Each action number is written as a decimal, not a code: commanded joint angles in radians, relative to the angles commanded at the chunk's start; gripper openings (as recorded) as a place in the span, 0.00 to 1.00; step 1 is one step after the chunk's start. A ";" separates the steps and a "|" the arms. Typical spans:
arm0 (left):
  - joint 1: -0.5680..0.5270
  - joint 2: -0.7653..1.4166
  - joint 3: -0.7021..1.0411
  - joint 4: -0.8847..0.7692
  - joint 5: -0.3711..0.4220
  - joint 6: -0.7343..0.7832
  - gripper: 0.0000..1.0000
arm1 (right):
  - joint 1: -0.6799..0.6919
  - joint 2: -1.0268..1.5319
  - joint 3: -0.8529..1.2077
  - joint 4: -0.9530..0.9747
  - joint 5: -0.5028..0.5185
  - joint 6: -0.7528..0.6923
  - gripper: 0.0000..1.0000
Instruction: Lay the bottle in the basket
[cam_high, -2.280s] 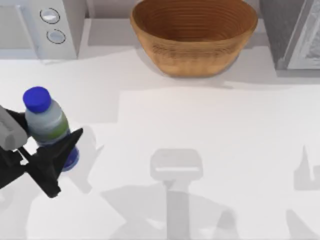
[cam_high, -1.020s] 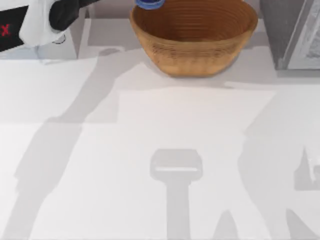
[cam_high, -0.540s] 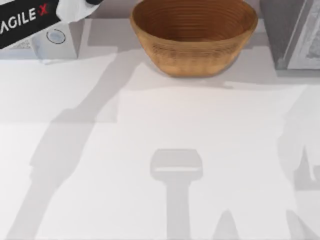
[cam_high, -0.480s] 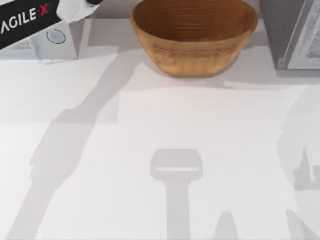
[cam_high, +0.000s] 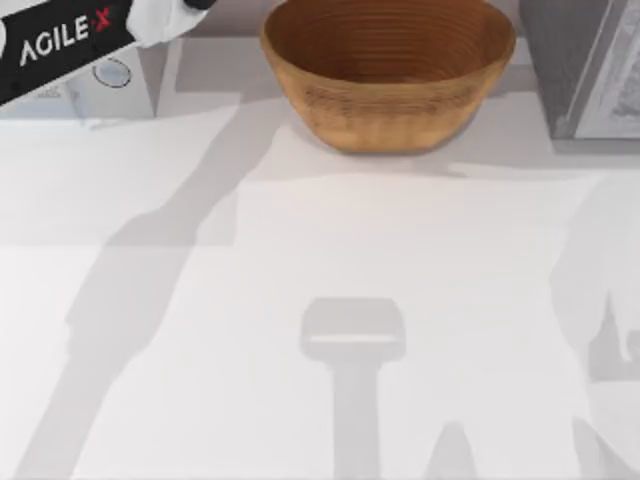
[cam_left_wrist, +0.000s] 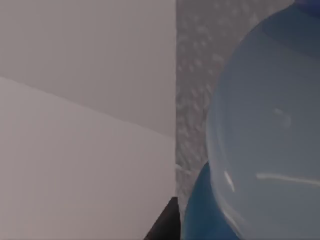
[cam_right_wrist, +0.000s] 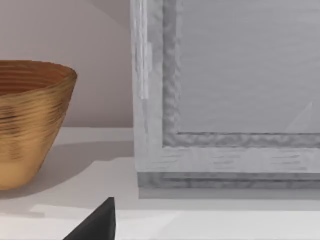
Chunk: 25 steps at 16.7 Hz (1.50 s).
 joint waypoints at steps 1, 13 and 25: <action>-0.002 0.014 0.014 0.001 -0.002 0.000 0.00 | 0.000 0.000 0.000 0.000 0.000 0.000 1.00; -0.031 0.189 0.178 0.008 -0.028 -0.007 0.00 | 0.000 0.000 0.000 0.000 0.000 0.000 1.00; -0.032 0.193 0.182 0.009 -0.028 -0.007 0.60 | 0.000 0.000 0.000 0.000 0.000 0.000 1.00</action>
